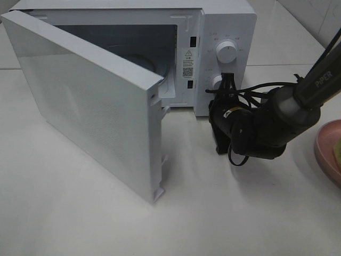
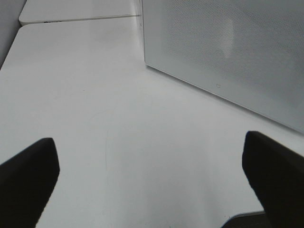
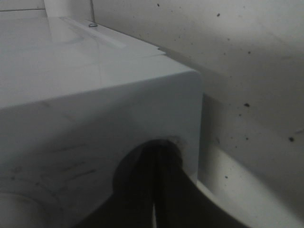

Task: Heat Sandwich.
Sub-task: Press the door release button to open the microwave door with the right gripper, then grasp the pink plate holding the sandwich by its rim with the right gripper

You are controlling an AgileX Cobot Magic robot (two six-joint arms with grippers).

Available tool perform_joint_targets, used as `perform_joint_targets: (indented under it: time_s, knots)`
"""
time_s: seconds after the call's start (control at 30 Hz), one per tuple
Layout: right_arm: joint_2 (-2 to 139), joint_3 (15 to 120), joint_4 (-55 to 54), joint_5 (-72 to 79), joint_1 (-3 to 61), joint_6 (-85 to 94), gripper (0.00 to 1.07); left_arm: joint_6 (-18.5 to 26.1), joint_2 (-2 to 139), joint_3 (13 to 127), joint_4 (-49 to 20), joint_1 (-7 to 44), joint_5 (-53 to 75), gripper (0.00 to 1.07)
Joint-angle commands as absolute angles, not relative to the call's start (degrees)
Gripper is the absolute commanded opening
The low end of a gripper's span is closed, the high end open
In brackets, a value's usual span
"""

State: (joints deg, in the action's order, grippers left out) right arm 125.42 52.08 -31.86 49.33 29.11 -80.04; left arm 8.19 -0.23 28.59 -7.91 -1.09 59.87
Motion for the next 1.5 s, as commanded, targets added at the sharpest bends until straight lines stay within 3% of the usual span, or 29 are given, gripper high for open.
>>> perform_joint_targets:
  time_s: [0.03,0.53,1.17,1.5]
  knots:
    - [125.94,56.89,-27.16,55.29,27.33,-79.01,0.01,8.25,-1.78,28.48,-7.79,-1.15,59.07,1.03]
    - [122.27,54.43,-24.47,44.63,27.33,-79.24,0.01,8.25,-1.78,28.48,-7.79,-1.15,59.07,1.03]
    - [110.29,43.09,-17.02,33.98,27.44,-78.61,0.01,8.25,-1.78,28.48,-7.79,-1.15,59.07,1.03]
    - [98.43,37.13,-17.02,21.08,27.44,-64.52,0.02,8.25,-1.78,28.48,-7.79,-1.15,59.07,1.03]
